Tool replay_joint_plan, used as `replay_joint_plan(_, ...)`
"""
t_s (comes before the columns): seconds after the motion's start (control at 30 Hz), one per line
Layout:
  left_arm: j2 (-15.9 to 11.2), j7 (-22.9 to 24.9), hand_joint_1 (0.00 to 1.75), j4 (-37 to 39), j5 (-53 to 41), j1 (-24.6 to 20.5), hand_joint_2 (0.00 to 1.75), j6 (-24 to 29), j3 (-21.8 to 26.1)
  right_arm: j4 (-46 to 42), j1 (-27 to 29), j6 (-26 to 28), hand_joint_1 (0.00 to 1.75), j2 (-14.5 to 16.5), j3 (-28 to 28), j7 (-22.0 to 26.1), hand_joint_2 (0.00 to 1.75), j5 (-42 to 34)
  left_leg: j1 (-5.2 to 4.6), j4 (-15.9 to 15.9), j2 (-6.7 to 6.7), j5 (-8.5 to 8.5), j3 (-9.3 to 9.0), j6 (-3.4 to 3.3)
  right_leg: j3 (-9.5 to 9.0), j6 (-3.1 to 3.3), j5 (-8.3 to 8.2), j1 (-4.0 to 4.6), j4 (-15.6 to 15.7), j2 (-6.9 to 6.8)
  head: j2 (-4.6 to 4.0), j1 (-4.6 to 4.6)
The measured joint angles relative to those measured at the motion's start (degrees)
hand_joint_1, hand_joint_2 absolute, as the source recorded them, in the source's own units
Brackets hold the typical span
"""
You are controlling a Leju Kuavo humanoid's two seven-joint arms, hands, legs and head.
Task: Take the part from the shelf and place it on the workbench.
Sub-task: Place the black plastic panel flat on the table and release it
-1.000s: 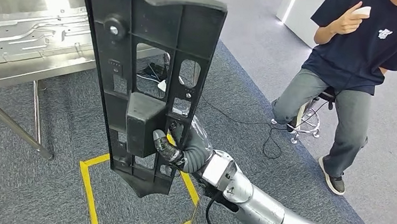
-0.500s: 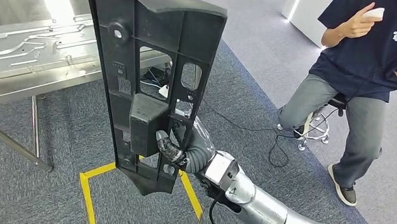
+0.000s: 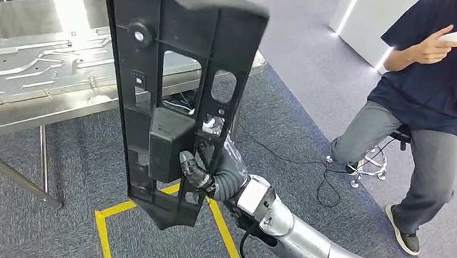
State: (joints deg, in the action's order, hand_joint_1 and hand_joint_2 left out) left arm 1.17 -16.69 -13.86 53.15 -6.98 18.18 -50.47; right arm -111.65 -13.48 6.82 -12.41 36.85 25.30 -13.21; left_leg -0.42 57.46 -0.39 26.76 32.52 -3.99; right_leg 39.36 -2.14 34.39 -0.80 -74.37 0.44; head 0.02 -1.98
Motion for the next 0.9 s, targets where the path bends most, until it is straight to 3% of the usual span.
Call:
replay_joint_plan(0.03,-0.01,0.09,0.0,0.0,-0.02,0.05,1.75,0.0,-0.06,0.0,0.05,-0.02,1.75,0.0,0.0,0.0,1.75,0.0,0.02,0.0,-0.04,0.58,-0.68,0.05,1.38,-0.28,0.93,-0.09,-0.52,-0.02,0.0,-0.01)
replay_joint_plan(0.07,-0.01,0.19,0.0,0.0,-0.02,0.11,1.75,-0.01,-0.1,0.0,0.07,-0.04,1.75,-0.01,0.0,0.01,1.75,0.0,0.06,0.01,-0.1,1.22,-1.52,0.15,1.91,-0.47,0.66,-0.19,0.73,-0.07,0.0,-0.01)
replay_joint_plan(0.1,-0.02,0.27,0.0,0.0,-0.02,0.16,1.75,-0.03,-0.11,0.0,0.06,-0.04,1.75,-0.02,-0.01,0.01,1.75,0.01,0.14,0.02,-0.14,1.93,-2.45,0.31,1.69,-0.53,-1.1,-0.29,3.49,-0.14,0.0,-0.01)
replay_joint_plan(0.17,-0.05,0.3,0.0,0.0,0.08,0.19,1.75,-0.07,-0.13,0.03,0.05,-0.05,1.75,-0.13,0.0,0.02,1.75,0.01,0.2,0.3,-0.23,3.48,-3.83,0.89,0.55,-0.27,-7.57,-0.38,10.65,-0.32,-0.01,0.0)
replay_joint_plan(0.2,-0.08,0.29,0.0,0.0,0.2,0.11,1.75,-0.08,-0.14,0.05,0.07,-0.07,1.75,-0.18,-0.01,-0.02,1.75,-0.01,0.14,0.45,-0.27,4.27,-4.19,1.28,0.08,0.03,-10.06,-0.31,13.06,-0.38,-0.01,0.0)
replay_joint_plan(0.23,-0.13,0.27,0.0,0.0,0.33,0.07,1.75,-0.08,-0.15,0.06,0.1,-0.09,1.75,-0.22,0.0,-0.03,1.75,-0.02,0.06,0.53,-0.3,4.8,-4.6,1.7,-0.19,0.42,-11.54,-0.24,14.36,-0.39,-0.01,0.02)
replay_joint_plan(0.33,-0.35,0.12,0.0,0.0,0.55,0.01,1.75,-0.08,-0.15,0.04,0.03,-0.18,1.75,-0.27,0.0,-0.05,1.75,-0.04,-0.03,1.8,-0.26,4.75,-5.15,2.72,-1.43,1.75,-11.41,-0.3,14.96,-0.25,0.0,0.0)
replay_joint_plan(0.37,-0.43,0.01,0.0,0.0,0.62,0.0,1.75,-0.07,-0.15,0.04,-0.04,-0.2,1.75,-0.28,-0.01,-0.05,1.75,-0.04,0.02,3.62,-0.18,4.66,-4.36,2.94,-2.0,2.14,-11.19,-0.37,15.17,-0.24,0.0,0.04)
replay_joint_plan(0.43,-0.52,-0.22,0.0,0.0,0.87,-0.02,1.75,-0.06,-0.15,0.03,-0.09,-0.23,1.75,-0.28,-0.01,-0.05,1.75,-0.02,0.27,9.56,-0.05,6.09,-0.88,3.38,-3.04,2.67,-10.52,-0.36,15.4,-0.29,-0.01,0.08)
replay_joint_plan(0.5,-0.51,-0.31,0.0,0.0,1.12,0.11,1.75,-0.05,-0.15,0.04,-0.07,-0.25,1.75,-0.28,-0.01,-0.11,1.75,0.04,0.42,15.18,-0.01,9.6,3.59,3.8,-3.9,2.91,-9.62,-0.17,15.45,-0.26,-0.01,0.11)
replay_joint_plan(0.53,-0.51,-0.31,0.0,0.0,1.19,0.26,1.75,-0.04,-0.15,0.06,-0.06,-0.19,1.75,-0.28,-0.01,-0.23,1.75,0.11,0.45,16.09,-0.01,10.97,5.07,3.86,-4.43,2.98,-9.12,-0.04,15.44,-0.21,-0.01,0.11)
replay_joint_plan(0.57,-0.52,-0.31,0.0,0.0,1.24,0.44,1.75,-0.05,-0.15,0.07,-0.05,-0.03,1.75,-0.28,-0.01,-0.51,1.75,0.38,0.44,15.24,-0.01,11.07,5.74,3.71,-5.11,3.02,-8.58,0.12,15.44,-0.14,0.0,0.11)
replay_joint_plan(0.6,-0.54,-0.31,0.0,0.0,1.27,0.6,1.75,-0.05,-0.15,0.08,-0.06,0.26,1.75,-0.28,-0.01,-0.96,1.75,0.9,0.37,12.77,-0.01,9.58,5.64,3.32,-5.9,3.03,-8.01,0.32,15.45,-0.08,0.0,0.11)
replay_joint_plan(0.67,-0.76,-0.31,0.0,0.01,1.3,0.82,1.75,-0.07,-0.16,0.12,-0.19,1.21,1.75,-0.3,0.0,-2.36,1.75,2.85,-0.07,6.08,-0.07,3.25,4.56,2.08,-7.44,2.96,-6.9,0.71,15.49,-0.02,-0.01,0.06)
replay_joint_plan(0.73,-1.06,-0.32,0.0,0.02,1.28,0.85,1.75,-0.09,-0.18,0.23,-0.57,2.39,1.75,-0.32,0.01,-4.57,1.75,6.21,-0.78,2.14,-0.19,-0.52,3.79,1.05,-8.27,2.52,-6.11,0.69,15.71,0.15,-0.01,0.04)
replay_joint_plan(0.83,-1.18,-0.31,0.0,0.02,1.21,0.88,1.75,-0.14,-0.2,0.47,-1.7,4.4,1.75,-0.44,0.05,-9.87,1.75,14.65,-0.93,0.46,-0.3,-0.99,2.11,0.25,-8.93,1.58,-5.89,0.55,14.77,0.25,-0.01,0.02)
replay_joint_plan(0.9,-1.2,-0.3,0.0,0.02,1.16,0.69,1.75,-0.15,-0.2,0.68,-2.97,5.53,1.75,-0.66,0.2,-13.68,1.75,21.02,-0.61,-0.11,-0.21,-1.0,0.67,-0.08,-7.8,1.11,-4.7,0.54,11.69,0.13,-0.01,-0.02)
